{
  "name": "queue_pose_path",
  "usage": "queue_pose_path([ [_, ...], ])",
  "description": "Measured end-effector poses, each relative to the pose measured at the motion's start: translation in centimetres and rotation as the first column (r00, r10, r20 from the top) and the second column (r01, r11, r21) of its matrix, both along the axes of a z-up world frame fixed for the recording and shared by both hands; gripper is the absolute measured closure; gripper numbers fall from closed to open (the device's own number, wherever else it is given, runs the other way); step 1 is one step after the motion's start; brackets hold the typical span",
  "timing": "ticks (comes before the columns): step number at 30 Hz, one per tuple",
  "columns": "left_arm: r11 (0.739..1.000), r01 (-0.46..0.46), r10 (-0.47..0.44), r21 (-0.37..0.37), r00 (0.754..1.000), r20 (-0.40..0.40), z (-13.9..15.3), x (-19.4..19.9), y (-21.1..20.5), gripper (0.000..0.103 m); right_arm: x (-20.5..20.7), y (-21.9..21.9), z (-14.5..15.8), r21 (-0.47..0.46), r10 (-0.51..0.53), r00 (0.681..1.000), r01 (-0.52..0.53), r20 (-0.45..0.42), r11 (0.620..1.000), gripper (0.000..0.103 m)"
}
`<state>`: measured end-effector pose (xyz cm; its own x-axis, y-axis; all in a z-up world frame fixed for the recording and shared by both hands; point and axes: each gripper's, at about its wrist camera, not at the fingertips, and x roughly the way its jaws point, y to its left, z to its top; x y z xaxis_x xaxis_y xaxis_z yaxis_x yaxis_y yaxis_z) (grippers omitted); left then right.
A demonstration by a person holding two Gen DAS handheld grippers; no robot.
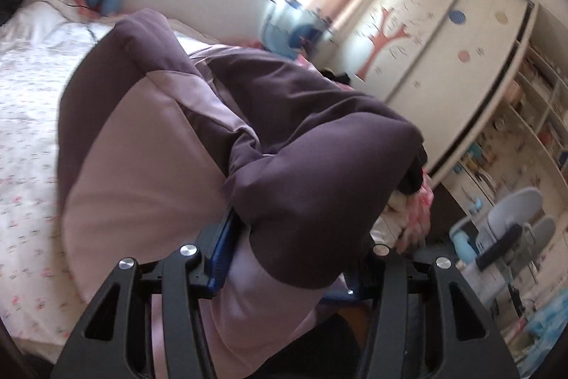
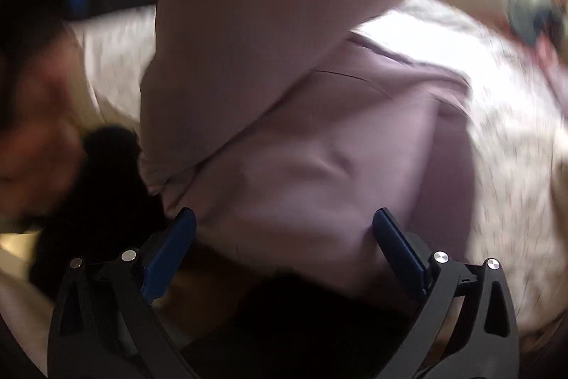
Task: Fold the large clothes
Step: 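Grasp the folded jacket with the left tool and lift it while the right tool holds it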
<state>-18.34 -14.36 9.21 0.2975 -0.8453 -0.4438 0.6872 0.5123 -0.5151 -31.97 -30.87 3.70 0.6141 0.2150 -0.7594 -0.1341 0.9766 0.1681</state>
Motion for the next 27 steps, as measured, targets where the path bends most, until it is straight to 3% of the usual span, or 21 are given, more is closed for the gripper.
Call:
queue_pose_path([
  [2,0.999,0.037,-0.037,0.006,0.999,0.0,-0.1,0.4,-1.8,0.053,-1.5,-6.3,2.3,0.129,-0.143,0.989,0.137,0.045,0.982,0.007],
  [4,0.996,0.082,-0.082,0.027,0.997,0.009,-0.7,0.2,-4.1,0.053,-2.0,-11.4,4.4,0.251,-0.269,0.96,0.242,0.076,0.937,0.007],
  [6,0.99,0.126,-0.127,0.058,0.992,0.011,-1.4,-0.8,-7.1,0.053,-1.6,-14.8,7.3,0.313,-0.341,0.93,0.286,0.136,0.906,0.007],
  [9,0.969,0.188,-0.194,0.158,0.981,0.026,-3.0,-2.6,-12.2,0.053,3.0,-14.4,11.0,0.19,-0.283,0.945,0.251,0.165,0.949,0.007],
  [11,0.952,0.201,-0.22,0.232,0.974,0.059,-4.0,-3.1,-14.0,0.053,6.6,-12.5,11.7,0.088,-0.219,0.964,0.208,0.149,0.974,0.007],
  [13,0.943,0.201,-0.228,0.264,0.971,0.072,-4.4,-3.5,-14.4,0.053,11.3,-10.5,10.5,0.002,-0.166,0.983,0.166,0.075,0.986,0.007],
  [16,0.944,0.206,-0.227,0.258,0.973,0.052,-4.3,-3.4,-13.6,0.053,17.0,-10.0,5.2,-0.115,-0.183,0.98,0.174,-0.077,0.978,0.007],
  [17,0.941,0.206,-0.225,0.269,0.973,0.041,-4.2,-3.4,-13.7,0.053,18.2,-10.3,2.8,-0.095,-0.172,0.977,0.161,-0.127,0.982,0.007],
  [19,0.933,0.227,-0.24,0.28,0.971,0.014,-3.9,-3.4,-12.9,0.053,18.0,-11.6,0.0,-0.001,-0.168,0.974,0.17,-0.151,0.985,0.007],
  [21,0.938,0.248,-0.252,0.242,0.968,-0.016,-2.9,-3.5,-10.9,0.052,16.7,-13.0,-2.1,0.088,-0.2,0.968,0.215,-0.154,0.973,0.007],
  [22,0.946,0.237,-0.238,0.22,0.971,-0.023,-2.2,-3.3,-9.7,0.052,15.8,-14.3,-3.3,0.176,-0.209,0.964,0.237,-0.164,0.955,0.007],
  [24,0.973,0.162,-0.163,0.162,0.987,-0.008,-0.8,-2.2,-7.4,0.052,15.1,-16.4,-5.6,0.329,-0.212,0.959,0.264,-0.186,0.907,0.007],
  [27,0.99,0.021,-0.018,0.141,1.0,-0.022,-0.8,1.6,-6.2,0.052,14.4,-16.9,-7.9,0.417,-0.22,0.96,0.275,-0.176,0.867,0.007],
])
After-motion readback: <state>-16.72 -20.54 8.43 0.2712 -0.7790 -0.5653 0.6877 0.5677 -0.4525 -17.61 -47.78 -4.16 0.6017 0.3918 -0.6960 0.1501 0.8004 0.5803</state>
